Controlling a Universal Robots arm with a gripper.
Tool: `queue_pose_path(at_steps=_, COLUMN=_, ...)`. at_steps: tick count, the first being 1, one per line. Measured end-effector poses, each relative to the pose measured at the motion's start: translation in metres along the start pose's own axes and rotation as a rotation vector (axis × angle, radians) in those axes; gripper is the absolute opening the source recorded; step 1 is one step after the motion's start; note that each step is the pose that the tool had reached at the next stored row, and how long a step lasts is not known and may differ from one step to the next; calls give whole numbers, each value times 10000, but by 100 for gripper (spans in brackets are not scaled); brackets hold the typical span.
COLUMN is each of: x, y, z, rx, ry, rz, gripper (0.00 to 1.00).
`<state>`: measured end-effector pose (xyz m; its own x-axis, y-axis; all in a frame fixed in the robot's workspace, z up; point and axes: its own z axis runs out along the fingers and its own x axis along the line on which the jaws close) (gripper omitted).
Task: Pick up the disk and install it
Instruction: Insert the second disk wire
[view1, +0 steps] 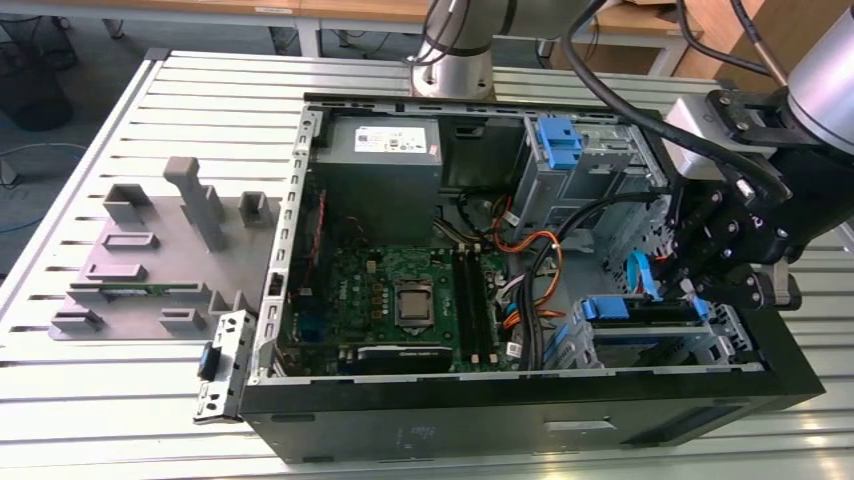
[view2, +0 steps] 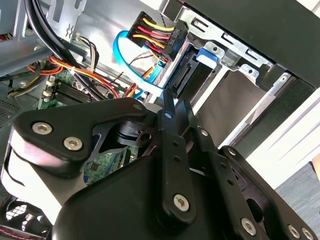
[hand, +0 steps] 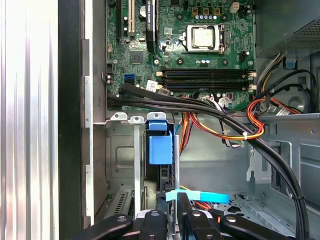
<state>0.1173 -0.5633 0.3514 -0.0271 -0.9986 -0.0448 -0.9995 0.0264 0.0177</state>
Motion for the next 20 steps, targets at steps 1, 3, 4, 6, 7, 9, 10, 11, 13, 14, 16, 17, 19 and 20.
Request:
queue_pose_path(at_steps=1, x=0, y=-4, z=0, rx=0, ry=0, rz=-1, gripper=24)
queue_pose_path(at_steps=3, x=0, y=-11, z=1, rx=0, ry=-2, rz=0, gripper=24)
queue_pose_path(at_steps=4, x=0, y=-13, z=1, rx=0, ry=-2, rz=0, gripper=24)
queue_pose_path(at_steps=6, x=0, y=-17, z=1, rx=0, ry=-2, rz=0, gripper=24)
queue_pose_path(at_steps=7, x=0, y=-17, z=1, rx=0, ry=-2, rz=0, gripper=24)
queue_pose_path(at_steps=9, x=0, y=-17, z=1, rx=1, ry=-2, rz=0, gripper=24)
queue_pose_path(at_steps=10, x=0, y=-17, z=1, rx=0, ry=-2, rz=0, gripper=24)
queue_pose_path(at_steps=11, x=0, y=-17, z=1, rx=0, ry=-2, rz=0, gripper=24)
queue_pose_path(at_steps=13, x=0, y=-18, z=1, rx=1, ry=-2, rz=0, gripper=24)
queue_pose_path(at_steps=14, x=0, y=-18, z=1, rx=0, ry=-3, rz=0, gripper=24)
queue_pose_path(at_steps=16, x=0, y=-18, z=1, rx=1, ry=-2, rz=1, gripper=25)
queue_pose_path(at_steps=17, x=0, y=-18, z=1, rx=0, ry=-2, rz=0, gripper=25)
queue_pose_path(at_steps=19, x=0, y=-18, z=1, rx=0, ry=-2, rz=1, gripper=31)
queue_pose_path(at_steps=20, x=0, y=-18, z=1, rx=0, ry=-3, rz=0, gripper=31)
